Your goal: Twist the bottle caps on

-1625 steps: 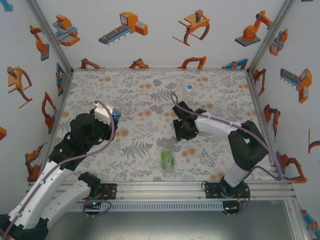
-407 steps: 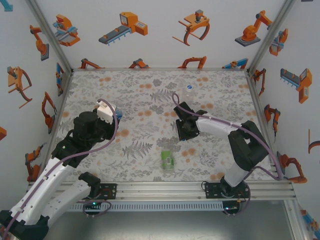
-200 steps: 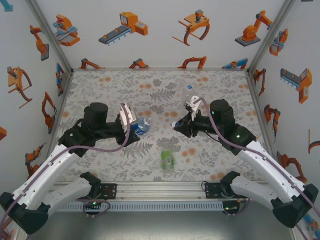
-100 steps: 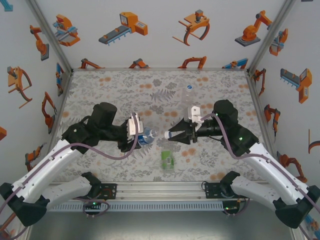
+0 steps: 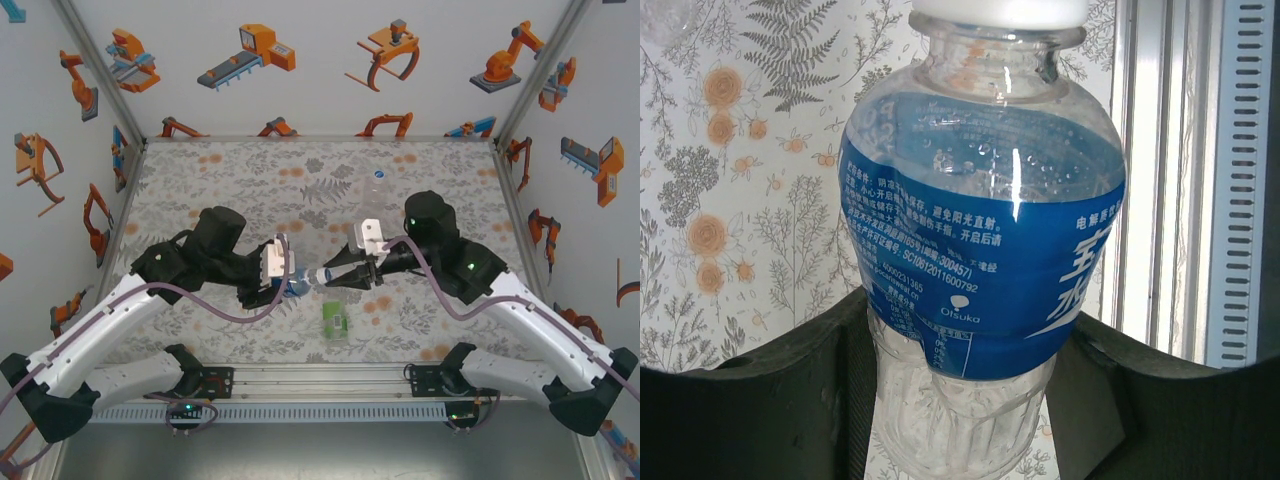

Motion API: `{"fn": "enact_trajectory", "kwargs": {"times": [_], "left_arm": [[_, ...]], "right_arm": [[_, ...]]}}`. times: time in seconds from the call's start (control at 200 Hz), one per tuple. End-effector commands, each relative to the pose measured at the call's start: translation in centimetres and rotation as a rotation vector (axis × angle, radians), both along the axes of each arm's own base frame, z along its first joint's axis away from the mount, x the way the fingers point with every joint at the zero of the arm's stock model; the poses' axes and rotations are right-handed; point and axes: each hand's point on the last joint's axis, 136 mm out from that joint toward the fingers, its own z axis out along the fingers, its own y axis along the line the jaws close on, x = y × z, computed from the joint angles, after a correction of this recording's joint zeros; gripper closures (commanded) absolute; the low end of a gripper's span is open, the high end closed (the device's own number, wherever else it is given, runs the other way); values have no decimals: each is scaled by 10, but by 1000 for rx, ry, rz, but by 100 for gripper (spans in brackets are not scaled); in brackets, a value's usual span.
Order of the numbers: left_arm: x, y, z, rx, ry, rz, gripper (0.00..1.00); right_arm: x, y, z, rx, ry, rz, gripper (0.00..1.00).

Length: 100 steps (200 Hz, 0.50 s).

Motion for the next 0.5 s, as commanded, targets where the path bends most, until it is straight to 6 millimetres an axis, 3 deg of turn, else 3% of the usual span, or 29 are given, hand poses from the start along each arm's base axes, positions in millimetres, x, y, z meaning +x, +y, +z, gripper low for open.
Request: {"fn": "enact_trajectory", "kwargs": {"times": [0.0,0.496], "left_arm": [[-3,-1,11,-5,-28,-29,100],[-6,-4,13,-8,-29,-46,100]], "right_arm": [[-3,0,1,-30,-60,22,90],[1,11,-9,-108,-134,14,95]]}}
